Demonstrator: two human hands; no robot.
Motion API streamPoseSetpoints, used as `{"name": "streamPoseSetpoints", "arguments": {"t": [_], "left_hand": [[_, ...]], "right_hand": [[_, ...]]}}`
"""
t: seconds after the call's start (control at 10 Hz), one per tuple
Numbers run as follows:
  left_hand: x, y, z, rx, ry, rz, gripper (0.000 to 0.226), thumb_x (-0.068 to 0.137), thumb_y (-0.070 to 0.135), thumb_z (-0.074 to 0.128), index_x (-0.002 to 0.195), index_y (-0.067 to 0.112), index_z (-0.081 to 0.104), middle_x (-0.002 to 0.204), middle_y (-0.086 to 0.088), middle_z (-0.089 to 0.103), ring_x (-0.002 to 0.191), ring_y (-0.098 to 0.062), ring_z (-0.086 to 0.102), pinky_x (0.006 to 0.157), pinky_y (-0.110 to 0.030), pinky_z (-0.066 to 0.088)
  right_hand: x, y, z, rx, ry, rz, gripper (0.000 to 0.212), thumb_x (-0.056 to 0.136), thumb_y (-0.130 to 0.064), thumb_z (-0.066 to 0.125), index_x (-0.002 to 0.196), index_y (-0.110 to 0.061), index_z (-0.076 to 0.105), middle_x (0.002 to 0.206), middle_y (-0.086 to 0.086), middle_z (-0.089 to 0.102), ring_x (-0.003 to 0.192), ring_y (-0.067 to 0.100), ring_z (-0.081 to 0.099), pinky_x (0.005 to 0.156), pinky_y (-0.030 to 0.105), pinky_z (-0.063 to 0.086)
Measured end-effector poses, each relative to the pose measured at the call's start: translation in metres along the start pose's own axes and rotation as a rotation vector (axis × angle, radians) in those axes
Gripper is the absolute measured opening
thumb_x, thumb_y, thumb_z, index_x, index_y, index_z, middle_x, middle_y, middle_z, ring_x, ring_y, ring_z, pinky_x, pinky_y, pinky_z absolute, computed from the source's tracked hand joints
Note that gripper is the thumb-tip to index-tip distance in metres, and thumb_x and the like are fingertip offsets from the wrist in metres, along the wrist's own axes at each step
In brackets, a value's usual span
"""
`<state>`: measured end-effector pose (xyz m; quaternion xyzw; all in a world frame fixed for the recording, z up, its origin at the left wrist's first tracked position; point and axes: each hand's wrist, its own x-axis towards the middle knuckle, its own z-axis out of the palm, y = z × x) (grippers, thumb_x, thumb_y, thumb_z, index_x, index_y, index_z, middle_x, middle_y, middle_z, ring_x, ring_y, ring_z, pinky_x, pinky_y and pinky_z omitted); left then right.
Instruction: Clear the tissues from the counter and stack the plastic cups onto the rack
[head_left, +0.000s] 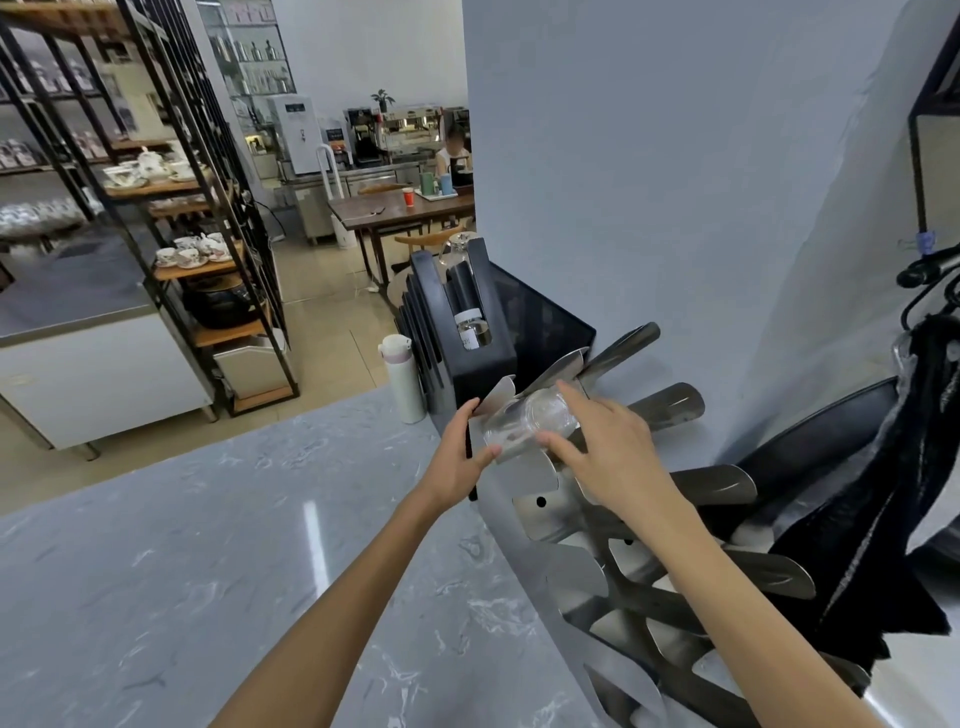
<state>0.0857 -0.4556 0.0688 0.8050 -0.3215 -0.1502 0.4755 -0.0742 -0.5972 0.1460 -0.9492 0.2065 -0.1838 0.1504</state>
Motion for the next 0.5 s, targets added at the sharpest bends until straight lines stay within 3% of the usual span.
{"name": "streamPoseSetpoints", "arguments": {"t": [0.1, 0.2, 0.3, 0.4, 0.5], "left_hand": [[0.002, 0.003, 0.004, 0.016, 0.029, -0.003, 0.068, 0.099, 0.02, 0.068, 0.156, 0.016, 0.032, 0.159, -0.005, 0.039, 0.147, -0.024, 0.039, 0.122, -0.039, 0.031], [0.002, 0.007, 0.006, 0.017, 0.057, -0.027, 0.066, 0.099, 0.019, 0.067, 0.155, 0.016, 0.033, 0.158, -0.006, 0.039, 0.146, -0.025, 0.041, 0.122, -0.038, 0.033], [-0.005, 0.004, 0.005, 0.018, 0.044, -0.031, 0.071, 0.101, 0.019, 0.064, 0.16, 0.016, 0.025, 0.164, -0.006, 0.033, 0.151, -0.026, 0.034, 0.124, -0.049, 0.032], [-0.027, 0.003, 0.001, -0.022, 0.069, -0.101, 0.068, 0.105, 0.025, 0.057, 0.162, 0.016, 0.021, 0.167, -0.006, 0.03, 0.151, -0.027, 0.034, 0.123, -0.049, 0.034], [-0.042, 0.003, -0.01, 0.016, 0.157, -0.156, 0.041, 0.108, 0.028, 0.05, 0.146, 0.012, 0.048, 0.144, -0.008, 0.058, 0.129, -0.024, 0.058, 0.108, -0.041, 0.049]], "right_hand": [[0.002, -0.002, 0.0, 0.027, 0.059, -0.03, 0.06, 0.087, -0.046, 0.07, 0.141, -0.027, 0.051, 0.127, 0.002, 0.068, 0.117, 0.025, 0.061, 0.099, 0.041, 0.047], [0.002, -0.003, -0.003, 0.061, 0.038, -0.013, 0.058, 0.086, -0.04, 0.073, 0.14, -0.028, 0.053, 0.126, 0.003, 0.069, 0.115, 0.026, 0.062, 0.097, 0.04, 0.049], [-0.004, 0.0, -0.01, 0.142, 0.007, 0.009, 0.055, 0.093, -0.035, 0.066, 0.145, -0.028, 0.048, 0.137, 0.001, 0.062, 0.124, 0.024, 0.056, 0.102, 0.04, 0.047], [-0.015, -0.002, -0.025, 0.222, 0.117, 0.019, 0.044, 0.099, -0.036, 0.056, 0.141, -0.027, 0.051, 0.135, -0.001, 0.061, 0.123, 0.02, 0.057, 0.1, 0.038, 0.048], [-0.025, -0.023, -0.04, 0.328, 0.266, -0.029, 0.026, 0.101, -0.034, 0.052, 0.12, -0.023, 0.065, 0.112, -0.004, 0.068, 0.098, 0.01, 0.062, 0.081, 0.018, 0.048]]}}
